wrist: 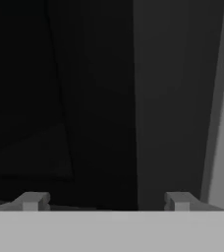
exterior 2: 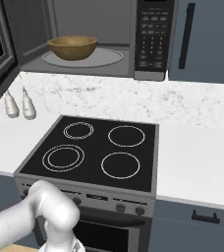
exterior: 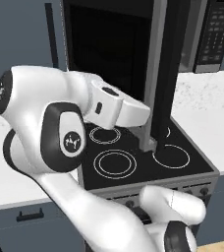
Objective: Open the microwave, place the bowl with waffle inside the microwave, then close the microwave door and turn it on.
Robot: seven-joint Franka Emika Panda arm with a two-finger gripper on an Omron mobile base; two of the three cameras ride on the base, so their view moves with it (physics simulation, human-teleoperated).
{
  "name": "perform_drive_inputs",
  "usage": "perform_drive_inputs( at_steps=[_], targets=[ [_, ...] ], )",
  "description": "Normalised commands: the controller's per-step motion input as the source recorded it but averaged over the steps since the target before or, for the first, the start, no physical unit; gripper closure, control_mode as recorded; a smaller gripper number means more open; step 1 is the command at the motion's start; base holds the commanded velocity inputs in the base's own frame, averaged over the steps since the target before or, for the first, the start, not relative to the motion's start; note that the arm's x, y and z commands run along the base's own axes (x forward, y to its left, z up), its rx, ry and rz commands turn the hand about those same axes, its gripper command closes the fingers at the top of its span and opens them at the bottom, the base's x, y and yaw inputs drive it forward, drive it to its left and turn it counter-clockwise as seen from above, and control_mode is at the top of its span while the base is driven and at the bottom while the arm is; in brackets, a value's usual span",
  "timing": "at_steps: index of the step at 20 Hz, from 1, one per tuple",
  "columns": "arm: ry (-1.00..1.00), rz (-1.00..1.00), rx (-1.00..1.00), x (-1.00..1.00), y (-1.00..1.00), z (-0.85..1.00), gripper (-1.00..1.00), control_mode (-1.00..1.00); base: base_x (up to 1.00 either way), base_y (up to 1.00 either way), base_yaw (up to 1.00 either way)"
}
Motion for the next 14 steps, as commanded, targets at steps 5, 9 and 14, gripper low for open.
perform_drive_inputs(
  at_steps=[5, 9, 14],
  targets=[
    [0.0, 0.32, 0.07, 0.24, -0.89, -0.03, -1.0, -1.0, 0.0, 0.0, 0.0],
    [-0.01, 0.3, 0.05, 0.42, -0.72, -0.13, -1.0, -1.0, 0.0, 0.0, 0.0],
    [-0.1, 0.22, 0.02, 0.42, -0.54, -0.17, -1.0, -1.0, 0.0, 0.0, 0.0]
  ],
)
